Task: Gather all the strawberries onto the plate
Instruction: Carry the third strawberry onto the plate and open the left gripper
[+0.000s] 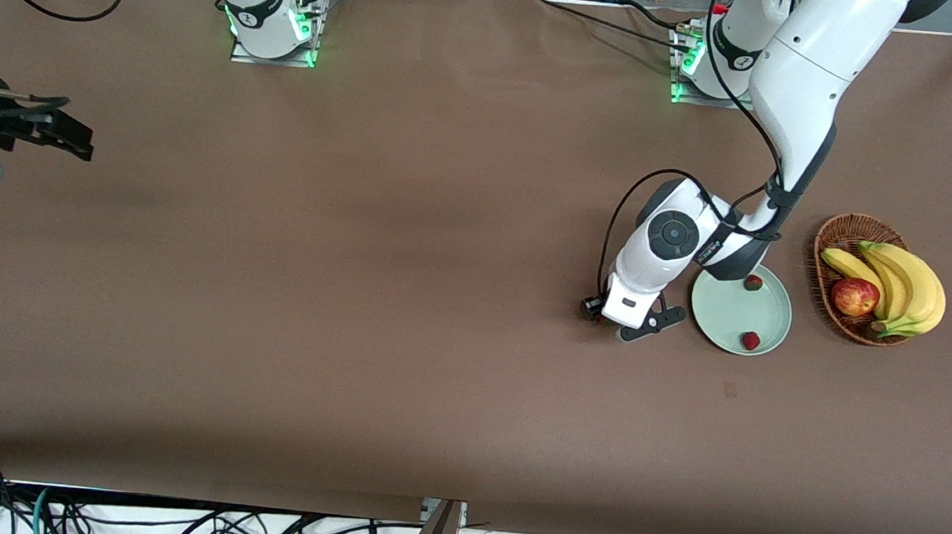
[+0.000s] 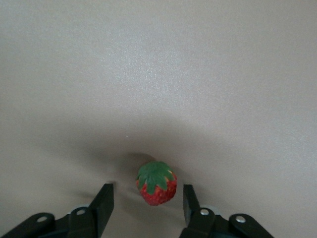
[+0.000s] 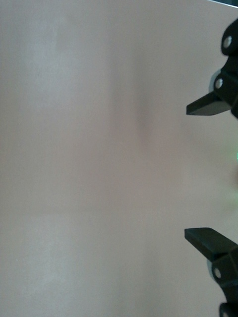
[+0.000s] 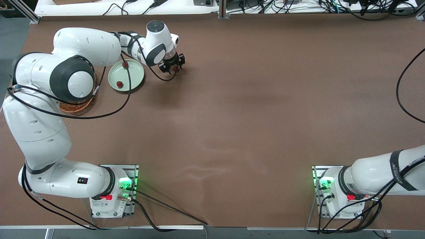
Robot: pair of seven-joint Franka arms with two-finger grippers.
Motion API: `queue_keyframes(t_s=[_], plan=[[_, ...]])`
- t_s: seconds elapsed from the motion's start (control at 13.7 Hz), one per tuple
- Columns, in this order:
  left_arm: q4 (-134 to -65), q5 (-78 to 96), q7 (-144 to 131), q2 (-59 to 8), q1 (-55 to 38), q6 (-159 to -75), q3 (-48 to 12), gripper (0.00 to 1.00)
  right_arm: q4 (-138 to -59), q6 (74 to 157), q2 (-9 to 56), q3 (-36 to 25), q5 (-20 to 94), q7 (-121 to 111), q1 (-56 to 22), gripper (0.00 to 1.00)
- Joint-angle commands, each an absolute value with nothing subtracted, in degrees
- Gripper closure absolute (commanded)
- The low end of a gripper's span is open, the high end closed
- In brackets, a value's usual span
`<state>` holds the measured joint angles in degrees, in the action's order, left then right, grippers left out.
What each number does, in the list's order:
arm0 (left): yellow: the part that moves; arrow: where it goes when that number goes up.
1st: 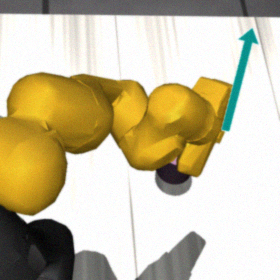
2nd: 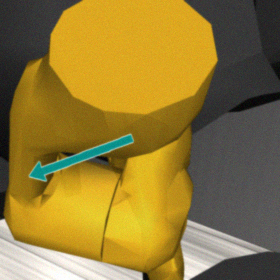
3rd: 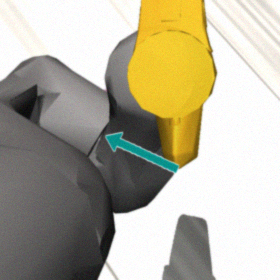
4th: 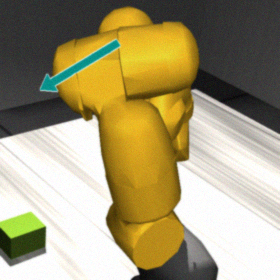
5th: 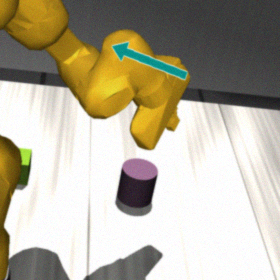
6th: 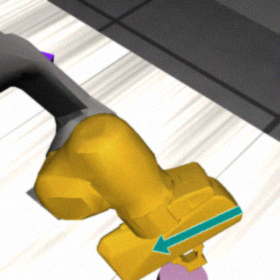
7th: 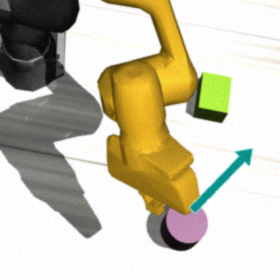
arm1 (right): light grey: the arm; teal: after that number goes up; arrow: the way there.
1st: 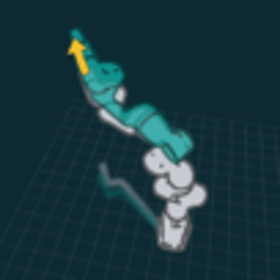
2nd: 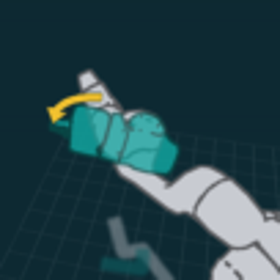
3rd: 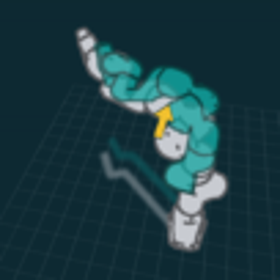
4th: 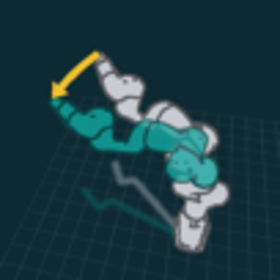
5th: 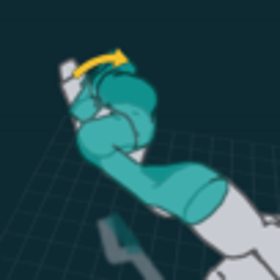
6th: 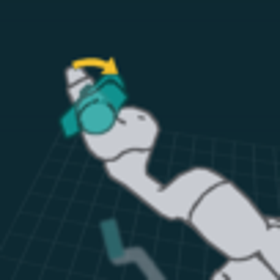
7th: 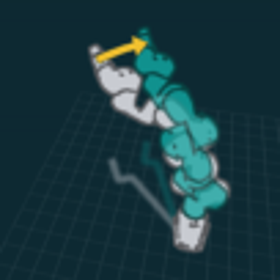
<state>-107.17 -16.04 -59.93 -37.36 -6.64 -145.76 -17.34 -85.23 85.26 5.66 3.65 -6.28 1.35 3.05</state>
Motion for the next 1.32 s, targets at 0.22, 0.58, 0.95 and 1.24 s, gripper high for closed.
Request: queue_keyframes(t_s=[0.22, 0.58, 0.95, 1.24], plan=[[-108.19, -18.02, -61.44, -37.62, -6.24, -150.82, -16.96, 0.38, -86.14, 84.73, 5.53, 2.99, -5.80, -2.64, 3.51, 0.00], [-109.42, -18.02, -60.74, -37.71, -6.15, -153.27, -16.79, 0.65, -85.43, 85.43, 6.85, 2.55, -1.77, -2.55, 3.78, 0.00], [-109.51, -20.39, -55.23, -36.22, -4.40, -152.23, -16.79, 0.89, -83.85, 86.93, 7.56, 2.72, -0.53, -2.55, 3.69, 0.00], [-108.46, -20.39, -42.31, -31.48, -0.36, -140.04, -17.05, 0.88, -83.85, 86.92, 7.56, 2.64, -0.44, -2.19, 3.78, 0.00]])
